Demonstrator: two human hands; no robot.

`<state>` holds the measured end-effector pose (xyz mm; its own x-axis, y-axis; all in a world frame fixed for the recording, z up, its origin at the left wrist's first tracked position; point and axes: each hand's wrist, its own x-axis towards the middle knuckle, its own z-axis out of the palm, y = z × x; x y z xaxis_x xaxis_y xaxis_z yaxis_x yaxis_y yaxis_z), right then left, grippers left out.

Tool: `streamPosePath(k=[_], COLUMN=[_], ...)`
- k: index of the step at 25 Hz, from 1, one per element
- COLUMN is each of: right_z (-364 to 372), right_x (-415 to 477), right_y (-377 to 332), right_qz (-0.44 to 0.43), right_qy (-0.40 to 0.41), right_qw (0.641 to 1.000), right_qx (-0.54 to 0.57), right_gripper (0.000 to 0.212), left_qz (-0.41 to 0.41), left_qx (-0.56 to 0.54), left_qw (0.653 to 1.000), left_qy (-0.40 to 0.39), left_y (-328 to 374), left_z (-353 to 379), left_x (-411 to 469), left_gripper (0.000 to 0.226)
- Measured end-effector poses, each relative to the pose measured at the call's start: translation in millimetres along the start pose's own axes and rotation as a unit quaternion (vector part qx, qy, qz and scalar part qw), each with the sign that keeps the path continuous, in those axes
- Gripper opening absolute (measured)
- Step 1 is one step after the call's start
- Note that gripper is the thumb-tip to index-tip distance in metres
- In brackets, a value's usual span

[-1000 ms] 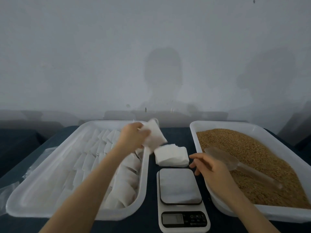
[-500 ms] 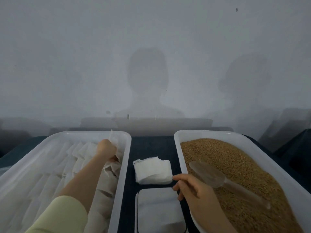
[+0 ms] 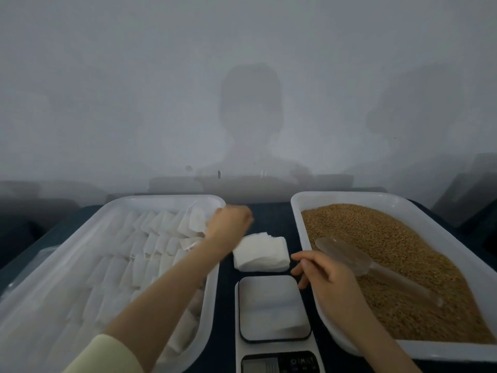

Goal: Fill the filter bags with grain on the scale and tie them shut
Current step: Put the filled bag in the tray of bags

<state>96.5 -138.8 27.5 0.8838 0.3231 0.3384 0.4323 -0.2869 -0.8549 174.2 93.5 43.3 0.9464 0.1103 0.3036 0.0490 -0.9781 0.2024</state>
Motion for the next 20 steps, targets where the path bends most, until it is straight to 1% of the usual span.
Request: streamPosePath(k=[1,2,3,4,5,6,7,9,13,17,18,20], right_z=[0,0,0,0,0,0,0,0,-1,-1,-1,-1], right_x=[0,0,0,0,-1,-1,-1,-1,0,-1,-1,-1], right_y=[0,-1,-1,-1,0,1,2,3,5,4,4,4], right_qz=[-0.003,-0.008,-0.011,-0.014,-0.014,-0.014,-0.013,-0.011,-0.012,-0.01,-0.01,-0.012], right_qy=[0.003,0.005,0.006,0.007,0.006,0.005,0.002,0.0,0.0,-0.004,-0.005,-0.005], right_qw=[1.0,1.0,1.0,1.0,1.0,1.0,1.0,1.0,1.0,1.0,1.0,1.0], right_qx=[-0.001,-0.004,-0.007,-0.008,-0.005,-0.003,-0.002,-0.002,-0.002,0.001,0.0,-0.001], right_gripper=[0.025,0.026,0.026,0.026,0.025,0.025,0.024,0.023,0.023,0.023,0.023,0.023], left_qz=[0.043,0.073,0.088,0.082,0.06,0.042,0.03,0.026,0.054,0.056,0.053,0.036], left_qx=[0.065,0.141,0.214,0.271,0.305,0.318,0.313,0.292,0.293,0.269,0.26,0.241], left_qw=[0.995,0.979,0.959,0.938,0.923,0.914,0.913,0.92,0.928,0.933,0.937,0.949], left_qy=[-0.069,-0.125,-0.166,-0.2,-0.227,-0.247,-0.259,-0.26,-0.223,-0.233,-0.228,-0.202], left_y=[16,29,36,38,37,35,32,27,25,22,22,24], left_z=[7,13,20,28,36,40,43,45,44,45,44,39], left_x=[-6,-10,-15,-18,-19,-20,-20,-20,-22,-25,-25,-25], left_gripper=[0.029,0.028,0.025,0.021,0.018,0.017,0.02,0.024,0.022,0.026,0.025,0.016])
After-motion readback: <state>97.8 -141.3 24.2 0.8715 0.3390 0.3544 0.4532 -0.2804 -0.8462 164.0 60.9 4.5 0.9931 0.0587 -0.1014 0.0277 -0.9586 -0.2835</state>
